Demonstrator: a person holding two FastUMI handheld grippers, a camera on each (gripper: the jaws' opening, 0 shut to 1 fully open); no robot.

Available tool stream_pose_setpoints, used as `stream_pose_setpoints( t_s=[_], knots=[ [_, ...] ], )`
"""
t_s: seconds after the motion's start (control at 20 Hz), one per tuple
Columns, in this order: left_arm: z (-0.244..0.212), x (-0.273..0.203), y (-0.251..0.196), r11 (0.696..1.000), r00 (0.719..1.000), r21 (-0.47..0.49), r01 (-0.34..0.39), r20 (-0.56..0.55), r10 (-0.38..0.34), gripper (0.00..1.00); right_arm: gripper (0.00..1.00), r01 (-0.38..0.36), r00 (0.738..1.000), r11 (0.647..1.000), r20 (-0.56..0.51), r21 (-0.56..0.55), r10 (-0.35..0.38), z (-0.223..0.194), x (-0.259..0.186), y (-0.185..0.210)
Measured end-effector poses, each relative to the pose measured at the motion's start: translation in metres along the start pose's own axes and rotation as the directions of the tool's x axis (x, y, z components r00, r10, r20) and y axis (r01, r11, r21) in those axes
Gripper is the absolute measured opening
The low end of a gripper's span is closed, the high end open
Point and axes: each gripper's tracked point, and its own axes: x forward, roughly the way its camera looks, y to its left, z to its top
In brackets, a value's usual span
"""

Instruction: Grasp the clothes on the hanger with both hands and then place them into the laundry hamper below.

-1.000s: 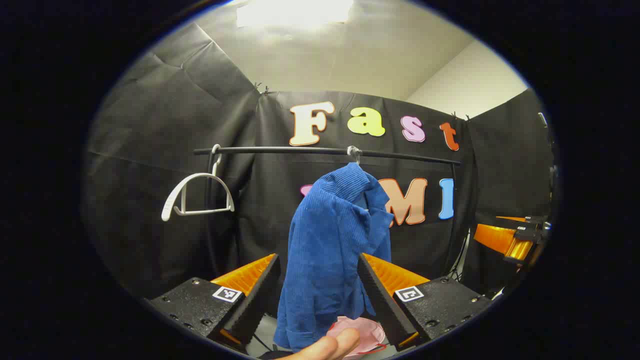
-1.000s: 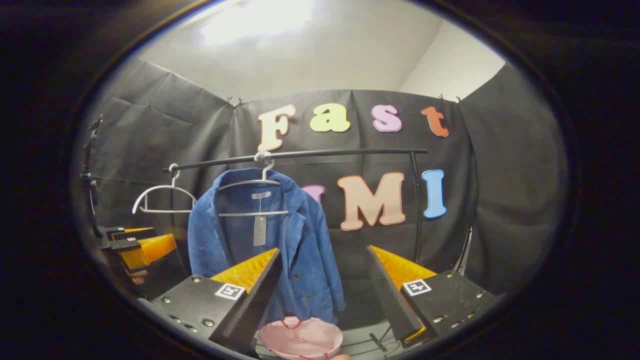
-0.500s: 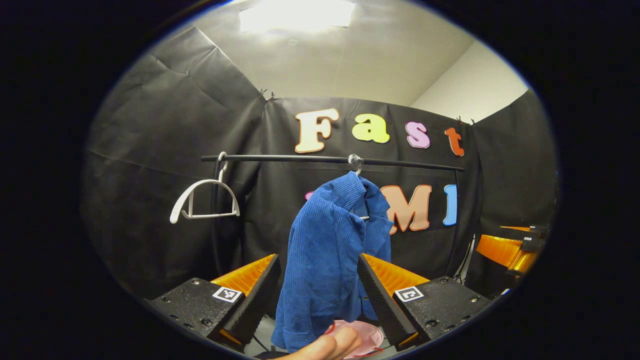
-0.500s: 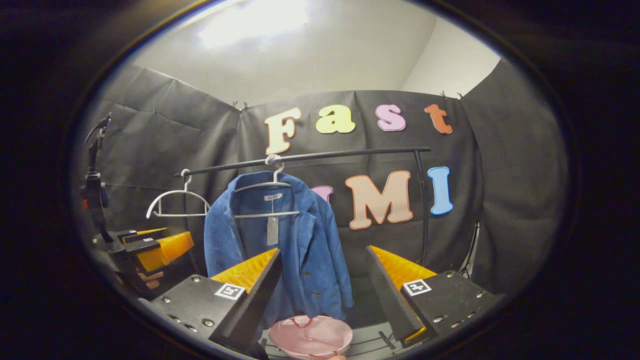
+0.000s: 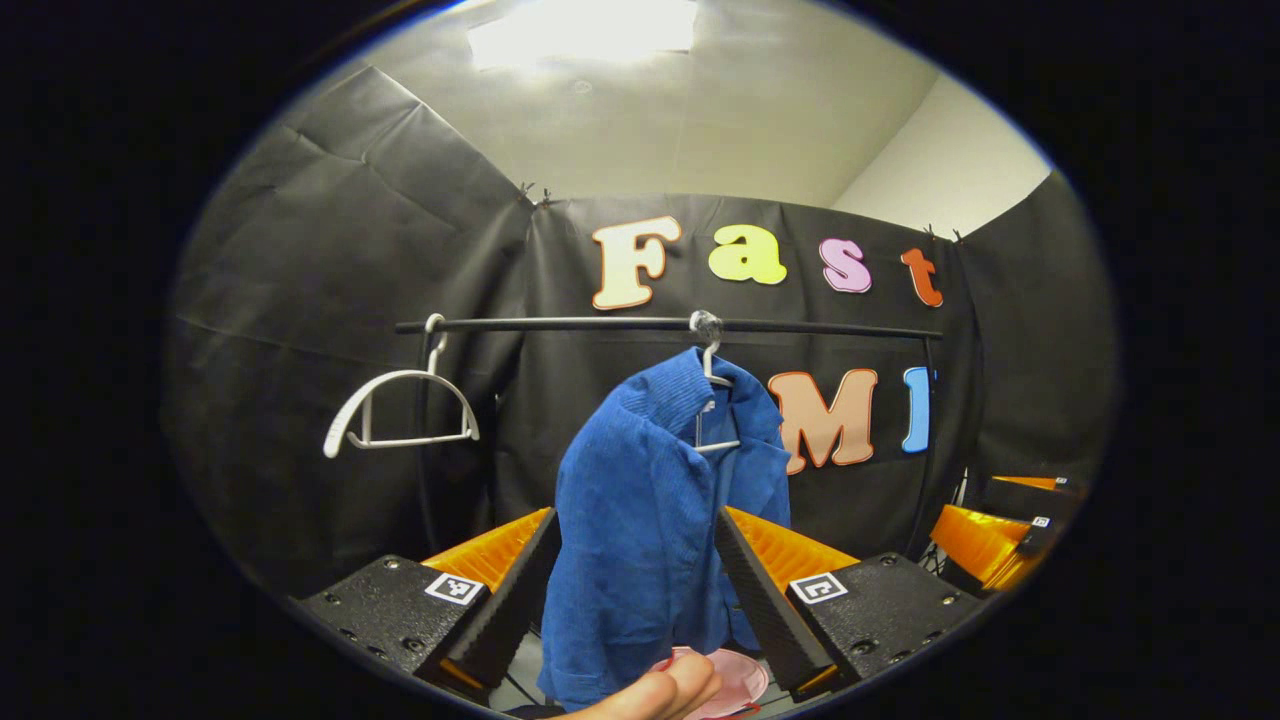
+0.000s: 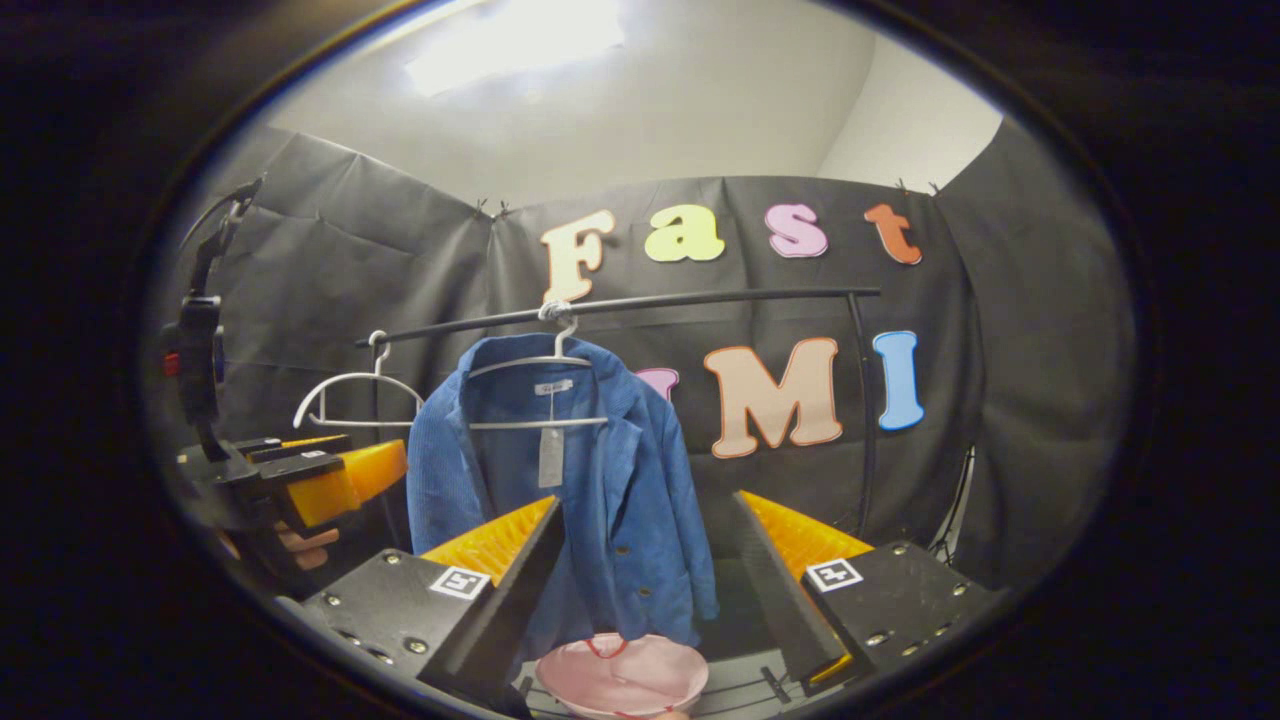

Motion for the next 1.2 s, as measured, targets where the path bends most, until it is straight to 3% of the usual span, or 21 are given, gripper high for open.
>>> stream_pose_setpoints(
  t_s=[0.1,0.15,0.25,0.3,0.35,0.4,0.5,0.7,0.8,0.9,1.0,1.05,1.2],
  knots=[
    [-0.002,0.012,-0.006,1.000,1.000,0.005,-0.004,-0.002,0.004,0.93,0.94,0.010,1.000,1.000,-0.014,0.010,-0.010,-0.004,0.008,-0.007],
    [-0.004,0.018,-0.011,1.000,1.000,0.002,0.007,-0.005,-0.007,0.93,0.99,0.025,1.000,1.000,-0.020,0.015,-0.024,-0.005,0.012,-0.013],
    [-0.013,0.030,-0.018,1.000,1.000,0.005,0.013,-0.025,-0.012,0.95,0.99,0.045,0.999,0.998,-0.019,0.033,-0.045,-0.005,0.020,-0.022],
    [-0.017,0.036,-0.016,1.000,1.000,0.011,-0.004,-0.027,0.004,0.95,0.94,0.051,0.999,0.998,-0.021,0.042,-0.050,-0.007,0.024,-0.025],
    [-0.016,0.045,-0.013,0.999,1.000,0.025,-0.021,-0.011,0.022,0.92,0.99,0.054,0.998,0.997,-0.025,0.051,-0.053,-0.008,0.029,-0.027],
    [-0.014,0.053,-0.014,0.999,1.000,0.044,-0.027,0.005,0.027,0.92,0.94,0.056,0.998,0.997,-0.035,0.056,-0.054,-0.013,0.035,-0.029],
    [-0.021,0.069,-0.012,0.998,0.999,0.053,-0.037,0.000,0.037,0.92,0.99,0.054,0.997,0.997,-0.050,0.048,-0.052,-0.021,0.046,-0.030],
    [-0.033,0.093,-0.003,0.997,0.996,0.002,-0.078,-0.031,0.078,0.93,0.99,0.011,0.997,1.000,-0.077,0.017,-0.010,-0.043,0.075,-0.016],
    [-0.042,0.099,-0.006,0.998,0.998,0.045,-0.037,-0.042,0.039,0.91,0.94,-0.005,0.997,1.000,-0.081,0.026,0.007,-0.050,0.091,-0.008],
    [-0.057,0.106,-0.011,0.993,0.997,0.112,0.039,-0.068,-0.032,0.77,0.99,-0.051,0.996,0.997,-0.068,0.057,0.055,-0.052,0.112,0.008],
    [-0.058,0.117,-0.010,0.983,0.996,0.165,0.079,-0.056,-0.071,0.77,0.99,-0.056,0.996,0.995,-0.066,0.085,0.062,-0.056,0.132,0.016],
    [-0.061,0.117,-0.012,0.982,0.994,0.163,0.099,-0.066,-0.089,0.58,0.94,-0.050,0.996,0.994,-0.073,0.096,0.057,-0.059,0.143,0.019],
    [-0.065,0.118,-0.002,0.980,0.991,0.160,0.117,-0.089,-0.104,0.01,0.99,-0.075,0.992,0.990,-0.096,0.122,0.087,-0.072,0.173,0.038]
  ],
)
